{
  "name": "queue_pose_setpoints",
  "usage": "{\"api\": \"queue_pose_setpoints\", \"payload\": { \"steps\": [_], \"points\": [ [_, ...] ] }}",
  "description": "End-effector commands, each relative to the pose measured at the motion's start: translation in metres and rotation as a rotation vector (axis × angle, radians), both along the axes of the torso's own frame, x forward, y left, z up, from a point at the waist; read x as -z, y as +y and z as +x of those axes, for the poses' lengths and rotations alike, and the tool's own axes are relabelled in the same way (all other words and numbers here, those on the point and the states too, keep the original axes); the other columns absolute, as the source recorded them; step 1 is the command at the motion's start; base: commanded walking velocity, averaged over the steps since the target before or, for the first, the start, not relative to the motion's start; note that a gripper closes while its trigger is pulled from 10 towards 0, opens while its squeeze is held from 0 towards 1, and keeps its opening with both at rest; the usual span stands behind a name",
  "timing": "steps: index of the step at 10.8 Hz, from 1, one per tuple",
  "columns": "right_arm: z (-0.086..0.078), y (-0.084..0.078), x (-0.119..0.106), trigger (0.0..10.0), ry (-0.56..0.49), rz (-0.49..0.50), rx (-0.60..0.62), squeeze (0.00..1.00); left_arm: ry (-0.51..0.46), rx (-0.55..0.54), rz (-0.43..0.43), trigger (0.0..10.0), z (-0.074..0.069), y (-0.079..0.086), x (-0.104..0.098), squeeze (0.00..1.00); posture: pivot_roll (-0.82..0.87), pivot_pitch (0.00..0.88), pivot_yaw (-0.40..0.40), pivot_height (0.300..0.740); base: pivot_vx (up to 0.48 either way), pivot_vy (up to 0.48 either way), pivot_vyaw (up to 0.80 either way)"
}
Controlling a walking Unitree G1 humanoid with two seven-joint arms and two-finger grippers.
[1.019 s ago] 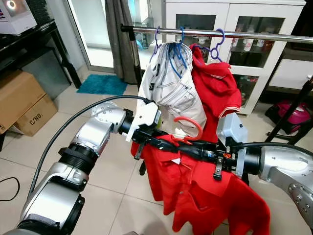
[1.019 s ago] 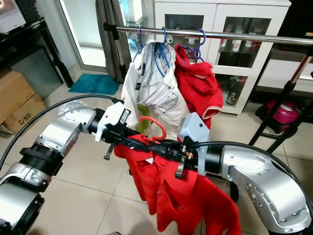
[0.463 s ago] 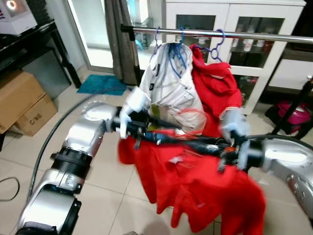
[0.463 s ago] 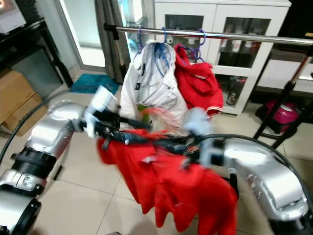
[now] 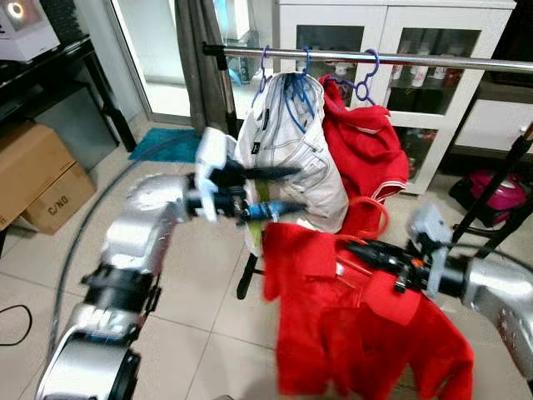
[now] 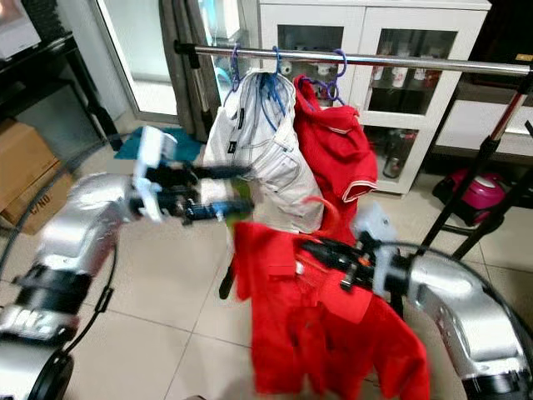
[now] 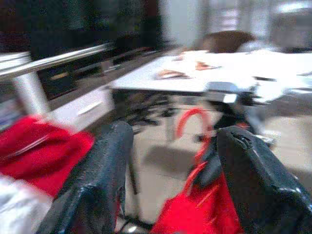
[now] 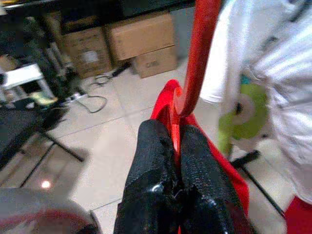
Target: Hang hanger
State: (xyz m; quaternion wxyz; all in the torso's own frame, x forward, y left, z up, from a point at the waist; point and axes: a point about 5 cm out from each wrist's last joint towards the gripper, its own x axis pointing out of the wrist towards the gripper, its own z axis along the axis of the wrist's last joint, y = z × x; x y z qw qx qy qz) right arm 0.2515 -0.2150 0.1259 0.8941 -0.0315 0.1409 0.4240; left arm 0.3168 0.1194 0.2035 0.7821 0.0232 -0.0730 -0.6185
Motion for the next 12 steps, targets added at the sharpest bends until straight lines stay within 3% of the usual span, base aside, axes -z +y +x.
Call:
{"api": "queue_pose_setpoints", "payload": {
  "steps": [1, 2, 4, 5, 6, 8, 9, 10, 11, 12],
  "points": [
    [0.005, -0.012, -0.001, 0.0, -0.067, -0.01, 0.1, 0.0, 0.029, -0.175, 0.053, 10.0, 0.004, 0.015, 0.009, 0.67, -0.21, 0.023, 0.139, 0.74, 0.0, 0.0, 0.0],
    [0.008, -0.024, 0.008, 0.0, -0.064, 0.003, 0.222, 0.0, 0.042, -0.334, 0.105, 10.0, 0.003, 0.028, 0.024, 0.0, -0.2, 0.029, 0.133, 0.74, 0.0, 0.0, 0.0],
    [0.01, -0.047, 0.02, 0.0, -0.064, 0.055, 0.483, 0.0, 0.09, -0.682, 0.107, 10.0, -0.002, 0.045, 0.054, 0.0, -0.2, 0.026, 0.125, 0.74, 0.0, 0.0, 0.0],
    [0.012, -0.059, 0.023, 0.7, -0.092, 0.073, 0.627, 0.0, 0.124, -0.797, 0.065, 10.0, -0.008, 0.045, 0.064, 0.0, -0.21, 0.045, 0.123, 0.74, 0.0, 0.0, 0.0],
    [0.014, -0.07, 0.029, 10.0, -0.088, 0.069, 0.719, 0.0, 0.16, -0.873, 0.06, 10.0, -0.011, 0.042, 0.073, 0.0, -0.2, 0.06, 0.119, 0.74, 0.0, 0.0, 0.0],
    [0.02, -0.085, 0.042, 10.0, -0.042, -0.004, 0.831, 0.0, 0.141, -0.92, 0.103, 10.0, -0.011, 0.042, 0.077, 0.0, -0.21, 0.05, 0.1, 0.74, 0.0, -0.191, 0.0],
    [0.014, -0.01, 0.038, 10.0, -0.139, -0.077, 0.841, 0.0, 0.147, -0.952, 0.07, 10.0, -0.007, 0.039, 0.073, 0.0, -0.21, 0.044, 0.096, 0.74, 0.0, -0.42, 0.0],
    [0.003, 0.031, 0.019, 10.0, -0.216, 0.0, 0.849, 0.0, 0.139, -0.933, 0.055, 10.0, -0.005, 0.029, 0.069, 0.0, -0.21, 0.051, 0.101, 0.74, 0.0, -0.424, 0.0],
    [0.007, 0.028, 0.014, 10.0, -0.29, 0.049, 0.884, 0.0, 0.122, -0.859, 0.066, 10.0, -0.008, 0.015, 0.068, 0.0, -0.21, 0.043, 0.098, 0.74, 0.0, -0.409, 0.0],
    [0.01, 0.028, 0.015, 10.0, -0.316, 0.033, 0.872, 0.0, 0.131, -0.846, 0.069, 10.0, -0.008, 0.012, 0.072, 0.0, -0.21, 0.025, 0.096, 0.74, 0.0, -0.394, 0.0]
  ]
}}
